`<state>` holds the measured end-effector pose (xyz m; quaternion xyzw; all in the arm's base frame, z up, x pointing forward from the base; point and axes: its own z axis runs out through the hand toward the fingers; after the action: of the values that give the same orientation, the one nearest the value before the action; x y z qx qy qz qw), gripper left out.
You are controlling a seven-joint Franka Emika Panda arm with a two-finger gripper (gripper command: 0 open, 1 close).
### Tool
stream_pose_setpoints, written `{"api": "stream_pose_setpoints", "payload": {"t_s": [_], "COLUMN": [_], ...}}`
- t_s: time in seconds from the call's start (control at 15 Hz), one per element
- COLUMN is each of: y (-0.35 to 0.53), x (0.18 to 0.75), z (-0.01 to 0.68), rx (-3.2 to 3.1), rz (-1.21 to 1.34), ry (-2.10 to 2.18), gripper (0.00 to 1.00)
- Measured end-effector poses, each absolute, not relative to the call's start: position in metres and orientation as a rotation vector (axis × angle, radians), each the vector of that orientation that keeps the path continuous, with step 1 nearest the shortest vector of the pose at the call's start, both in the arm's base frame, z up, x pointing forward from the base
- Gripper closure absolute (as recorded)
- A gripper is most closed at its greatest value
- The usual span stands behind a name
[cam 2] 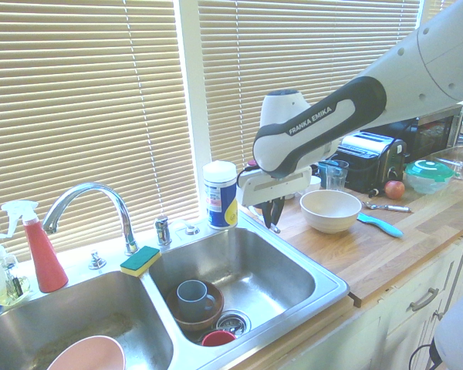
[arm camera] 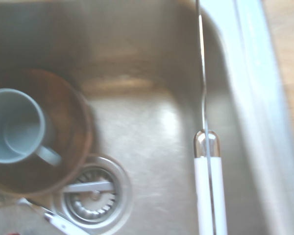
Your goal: Put the knife into the sink
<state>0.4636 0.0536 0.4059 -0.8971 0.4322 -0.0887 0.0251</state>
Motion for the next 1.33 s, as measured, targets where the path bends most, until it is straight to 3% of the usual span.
{"api": "stream_pose_setpoints", "payload": {"t_s": [0.73,1.33], "y": [0.122,0.124], "x": [0.450,0.494], "z": [0.267,0.144], "rx": [-2.764,-2.751], "rz": [-0.219,-0.115], "ry": [1.378,1.425], "gripper": [1.00,1.00]}}
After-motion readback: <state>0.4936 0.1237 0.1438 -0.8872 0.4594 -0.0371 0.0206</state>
